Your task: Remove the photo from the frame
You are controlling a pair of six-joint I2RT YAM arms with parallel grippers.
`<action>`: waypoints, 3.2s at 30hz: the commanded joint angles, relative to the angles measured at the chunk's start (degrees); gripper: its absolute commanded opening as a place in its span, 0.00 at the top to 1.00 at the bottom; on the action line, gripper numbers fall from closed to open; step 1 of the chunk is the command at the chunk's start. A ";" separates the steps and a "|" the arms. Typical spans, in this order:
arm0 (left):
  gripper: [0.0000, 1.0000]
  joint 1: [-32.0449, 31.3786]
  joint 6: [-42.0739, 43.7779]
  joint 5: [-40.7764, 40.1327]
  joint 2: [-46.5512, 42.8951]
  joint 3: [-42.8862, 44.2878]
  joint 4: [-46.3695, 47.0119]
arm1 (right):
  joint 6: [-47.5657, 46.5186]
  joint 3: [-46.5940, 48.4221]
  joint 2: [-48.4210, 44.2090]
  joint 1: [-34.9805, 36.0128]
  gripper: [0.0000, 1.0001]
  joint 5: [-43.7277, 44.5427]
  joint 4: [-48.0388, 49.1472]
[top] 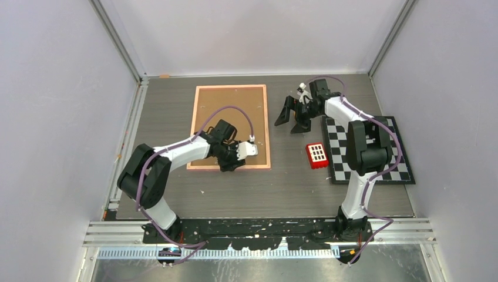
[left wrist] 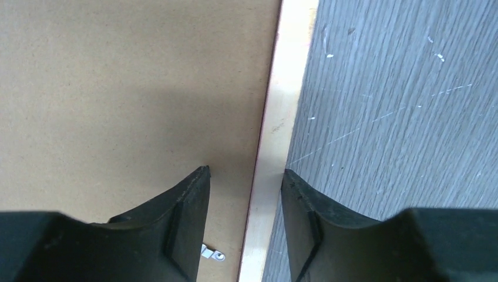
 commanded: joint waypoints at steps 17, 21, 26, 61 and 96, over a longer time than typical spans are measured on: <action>1.00 -1.74 -13.81 7.00 -0.44 9.60 -0.68 | 4.22 -2.45 6.22 2.45 0.10 -8.41 1.13; 1.00 -1.24 -15.87 7.81 -2.21 10.51 -0.53 | 3.98 -2.11 6.98 2.45 0.11 -10.99 0.46; 1.00 -0.53 -17.83 7.65 -2.93 11.16 0.71 | 4.57 -2.04 7.12 2.41 0.13 -14.41 0.80; 0.41 4.38 -34.22 8.79 -6.92 14.69 0.77 | 16.72 -3.07 6.26 3.06 0.99 -25.97 9.66; 0.00 17.81 -79.13 3.69 12.93 74.62 -27.45 | -10.73 37.59 -6.63 16.82 0.99 25.77 -35.49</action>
